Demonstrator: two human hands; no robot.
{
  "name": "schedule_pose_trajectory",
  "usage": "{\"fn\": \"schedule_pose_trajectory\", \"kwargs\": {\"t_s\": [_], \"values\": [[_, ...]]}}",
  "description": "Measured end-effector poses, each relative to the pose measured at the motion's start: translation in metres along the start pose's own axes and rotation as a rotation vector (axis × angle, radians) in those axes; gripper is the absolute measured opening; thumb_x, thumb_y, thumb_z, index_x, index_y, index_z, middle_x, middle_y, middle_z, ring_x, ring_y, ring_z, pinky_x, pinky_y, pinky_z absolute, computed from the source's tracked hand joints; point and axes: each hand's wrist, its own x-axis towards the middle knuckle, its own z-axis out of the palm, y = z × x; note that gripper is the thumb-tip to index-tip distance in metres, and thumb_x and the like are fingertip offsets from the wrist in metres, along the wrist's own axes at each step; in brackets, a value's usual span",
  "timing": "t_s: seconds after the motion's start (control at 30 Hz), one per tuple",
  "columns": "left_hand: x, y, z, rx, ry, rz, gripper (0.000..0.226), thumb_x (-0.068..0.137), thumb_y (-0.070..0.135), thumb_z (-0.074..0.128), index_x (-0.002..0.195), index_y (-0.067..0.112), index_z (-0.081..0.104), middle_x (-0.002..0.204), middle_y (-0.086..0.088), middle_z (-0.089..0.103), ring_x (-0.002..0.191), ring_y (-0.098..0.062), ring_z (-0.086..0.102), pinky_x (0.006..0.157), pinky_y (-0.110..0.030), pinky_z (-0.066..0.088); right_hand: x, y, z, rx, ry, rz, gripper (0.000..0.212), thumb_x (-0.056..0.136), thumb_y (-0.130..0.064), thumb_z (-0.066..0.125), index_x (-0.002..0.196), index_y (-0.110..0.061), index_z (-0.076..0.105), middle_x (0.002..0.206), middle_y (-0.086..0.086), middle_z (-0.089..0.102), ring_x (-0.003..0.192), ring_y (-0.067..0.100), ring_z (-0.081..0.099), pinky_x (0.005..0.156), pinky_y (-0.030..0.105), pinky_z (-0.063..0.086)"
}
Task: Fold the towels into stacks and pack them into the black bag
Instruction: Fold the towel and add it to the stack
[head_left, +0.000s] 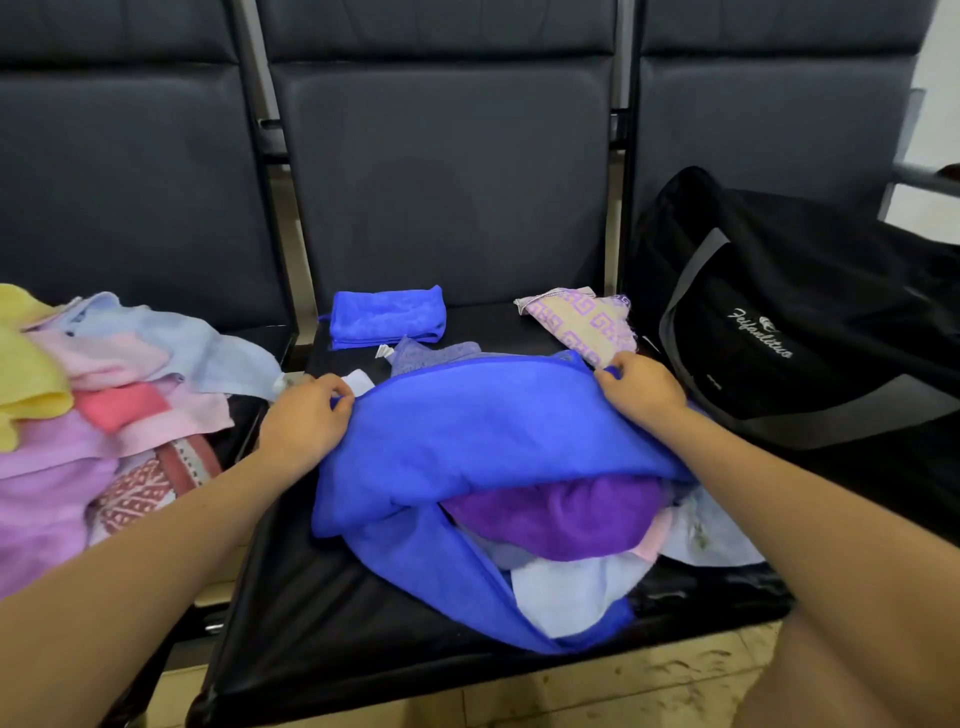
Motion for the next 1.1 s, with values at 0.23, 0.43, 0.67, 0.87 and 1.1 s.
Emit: {"fn": "schedule_pose_trajectory", "kwargs": {"t_s": [0.23,0.43,0.67,0.87,1.1], "values": [[-0.029,0.011,-0.004,-0.087,0.051,-0.083,0.035,0.095,0.026,0.049,0.126,0.008,0.050,0.126,-0.021,0.050,0.106,-0.039,0.054,0.086,-0.039,0.042,-0.014,0.013,-0.030,0.115,0.056,0.027,0.033,0.090,-0.046,0.054,0.077,-0.016,0.059,0.082,0.008,0.071,0.081,0.030,0.067,0.073,0.034,0.050],[-0.055,0.018,-0.008,-0.062,-0.079,-0.151,0.049,0.097,0.034,0.045,0.137,0.006,0.039,0.131,-0.024,0.049,0.116,-0.041,0.051,0.093,-0.039,0.040,-0.046,0.014,-0.045,0.154,-0.234,0.187,0.051,0.088,-0.053,0.058,0.070,-0.006,0.057,0.071,0.011,0.061,0.056,0.022,0.055,0.051,0.026,0.040],[-0.070,0.029,-0.010,-0.082,-0.219,-0.234,0.053,0.100,0.036,0.040,0.141,0.002,0.036,0.141,-0.020,0.047,0.127,-0.035,0.047,0.100,-0.036,0.037,-0.060,0.006,-0.037,0.280,-0.249,0.191,0.032,0.091,-0.036,0.063,0.097,-0.004,0.063,0.096,0.011,0.059,0.095,0.026,0.055,0.077,0.029,0.041],[-0.068,0.026,-0.015,-0.261,-0.053,-0.222,0.038,0.100,0.022,0.042,0.133,0.003,0.046,0.131,-0.020,0.055,0.110,-0.039,0.056,0.086,-0.036,0.046,-0.065,0.002,-0.043,0.580,-0.033,0.217,0.027,0.097,-0.021,0.054,0.074,-0.007,0.053,0.081,0.009,0.052,0.083,0.022,0.046,0.064,0.030,0.034],[-0.073,0.011,-0.021,-0.029,-0.105,-0.045,0.038,0.098,0.018,0.046,0.135,0.009,0.048,0.125,-0.020,0.060,0.114,-0.037,0.055,0.092,-0.036,0.040,-0.062,0.006,-0.044,0.687,-0.005,0.277,0.023,0.093,-0.014,0.059,0.097,0.009,0.063,0.091,0.012,0.052,0.086,0.021,0.046,0.074,0.029,0.034]]}}
